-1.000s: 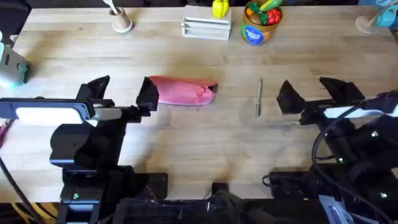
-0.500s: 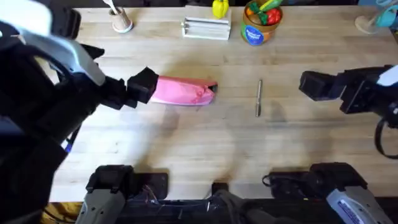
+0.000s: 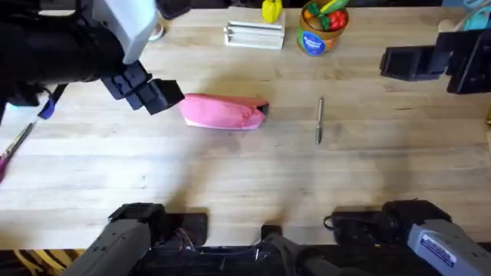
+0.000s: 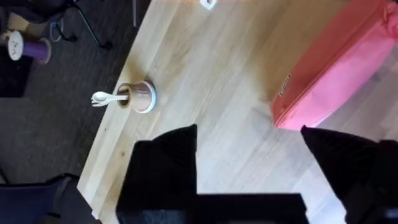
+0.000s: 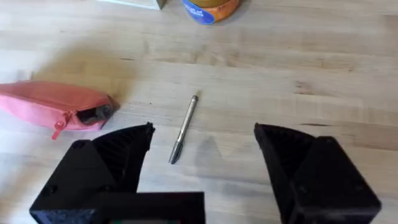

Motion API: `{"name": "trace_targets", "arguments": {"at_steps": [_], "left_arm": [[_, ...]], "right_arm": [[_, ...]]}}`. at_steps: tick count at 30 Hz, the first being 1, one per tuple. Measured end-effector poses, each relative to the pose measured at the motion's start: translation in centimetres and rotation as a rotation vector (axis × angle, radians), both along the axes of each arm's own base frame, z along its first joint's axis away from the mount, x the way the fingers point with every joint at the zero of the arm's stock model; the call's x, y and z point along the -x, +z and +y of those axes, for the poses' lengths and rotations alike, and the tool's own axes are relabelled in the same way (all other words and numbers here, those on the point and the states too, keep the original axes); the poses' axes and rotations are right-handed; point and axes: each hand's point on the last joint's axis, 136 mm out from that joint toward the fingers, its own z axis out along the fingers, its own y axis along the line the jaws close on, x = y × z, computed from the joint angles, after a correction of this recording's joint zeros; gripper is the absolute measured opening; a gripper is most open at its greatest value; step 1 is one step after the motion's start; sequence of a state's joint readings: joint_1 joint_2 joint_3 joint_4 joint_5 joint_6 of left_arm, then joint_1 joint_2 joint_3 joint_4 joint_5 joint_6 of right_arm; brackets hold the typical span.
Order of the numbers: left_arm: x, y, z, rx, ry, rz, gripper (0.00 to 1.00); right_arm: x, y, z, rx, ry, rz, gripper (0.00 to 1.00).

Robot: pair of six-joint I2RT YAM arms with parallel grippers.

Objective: Unzip the bag, pick up the pens from the table one at a time and place them inside, then zip the bag closed.

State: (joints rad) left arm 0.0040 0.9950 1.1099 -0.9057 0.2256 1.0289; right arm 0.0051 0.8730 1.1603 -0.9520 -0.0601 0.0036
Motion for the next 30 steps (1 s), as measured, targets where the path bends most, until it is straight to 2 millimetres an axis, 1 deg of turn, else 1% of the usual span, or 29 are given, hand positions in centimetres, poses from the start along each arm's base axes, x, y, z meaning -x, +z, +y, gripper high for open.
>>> {"name": "trace_targets", "arguments": {"at_steps": [3,6,9,12,15,18,22,30], "left_arm": [[-0.3,-1.8,0.0,-0.052,-0.057,0.061,0.993],[0.7,-4.0,-0.1,-0.070,-0.098,0.168,0.993],[0.6,-5.1,0.1,-0.084,-0.137,0.203,0.993],[1.2,-6.6,0.7,-0.088,-0.216,0.267,0.992],[2.0,-8.0,1.2,-0.041,-0.318,0.318,0.991],[2.2,-9.0,1.7,0.043,-0.407,0.324,0.992],[1.5,-10.3,2.1,0.147,-0.487,0.302,0.991],[0.2,-13.1,1.0,0.306,-0.570,0.315,0.992]], "right_arm": [[0.1,0.0,0.3,-0.014,0.014,0.003,0.995],[0.1,0.0,0.5,-0.021,0.023,0.004,0.996],[0.2,0.0,0.6,-0.021,0.029,0.005,0.996],[0.2,0.0,0.6,-0.022,0.031,0.004,0.996],[0.2,0.0,0.6,-0.020,0.033,0.004,0.996],[0.1,0.1,0.7,-0.020,0.033,-0.001,0.996],[-0.3,0.5,0.7,-0.020,0.034,-0.022,0.996],[-0.4,0.6,0.7,-0.020,0.034,-0.031,0.996]]}}
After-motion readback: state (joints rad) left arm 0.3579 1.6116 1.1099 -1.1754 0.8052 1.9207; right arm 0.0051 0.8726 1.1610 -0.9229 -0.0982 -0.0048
